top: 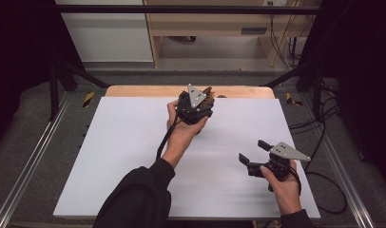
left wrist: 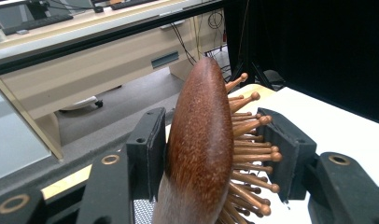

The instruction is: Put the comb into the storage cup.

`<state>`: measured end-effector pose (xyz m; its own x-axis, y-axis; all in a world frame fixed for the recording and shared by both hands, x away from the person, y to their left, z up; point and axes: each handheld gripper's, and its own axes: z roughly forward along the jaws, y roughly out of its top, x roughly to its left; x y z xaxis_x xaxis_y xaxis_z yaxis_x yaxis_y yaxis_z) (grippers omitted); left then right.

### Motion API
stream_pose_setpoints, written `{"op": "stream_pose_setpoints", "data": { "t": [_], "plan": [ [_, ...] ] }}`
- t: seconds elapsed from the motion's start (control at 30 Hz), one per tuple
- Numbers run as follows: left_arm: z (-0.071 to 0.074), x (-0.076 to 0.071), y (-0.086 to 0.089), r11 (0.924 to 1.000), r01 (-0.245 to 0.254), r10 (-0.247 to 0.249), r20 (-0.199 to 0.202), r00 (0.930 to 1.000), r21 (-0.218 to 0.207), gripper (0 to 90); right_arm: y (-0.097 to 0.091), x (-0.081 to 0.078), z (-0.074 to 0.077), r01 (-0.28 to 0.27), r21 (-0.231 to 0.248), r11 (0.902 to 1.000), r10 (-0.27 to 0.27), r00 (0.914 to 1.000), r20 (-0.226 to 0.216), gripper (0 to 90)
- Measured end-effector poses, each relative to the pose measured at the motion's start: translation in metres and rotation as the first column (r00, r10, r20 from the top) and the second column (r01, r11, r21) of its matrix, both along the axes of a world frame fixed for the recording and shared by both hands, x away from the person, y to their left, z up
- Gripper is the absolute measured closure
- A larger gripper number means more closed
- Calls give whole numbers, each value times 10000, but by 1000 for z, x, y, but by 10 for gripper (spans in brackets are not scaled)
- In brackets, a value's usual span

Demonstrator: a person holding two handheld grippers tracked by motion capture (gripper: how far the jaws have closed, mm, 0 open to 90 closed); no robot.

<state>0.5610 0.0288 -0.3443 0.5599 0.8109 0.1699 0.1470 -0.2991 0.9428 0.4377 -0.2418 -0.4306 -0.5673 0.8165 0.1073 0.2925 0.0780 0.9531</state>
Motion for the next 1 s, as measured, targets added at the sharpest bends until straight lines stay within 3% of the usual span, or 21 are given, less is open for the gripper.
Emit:
{"op": "stream_pose_setpoints", "data": {
  "t": [0.9,1.0],
  "plan": [
    [-11,-14,-14,9988,235,-235,12,9997,421,418,1,-1,0,-48,-49,10000,48,10000,8,73],
    [-12,-16,-16,9974,337,-340,39,9994,641,418,2,-1,0,-49,-52,10000,49,10000,1,73]
  ]
}}
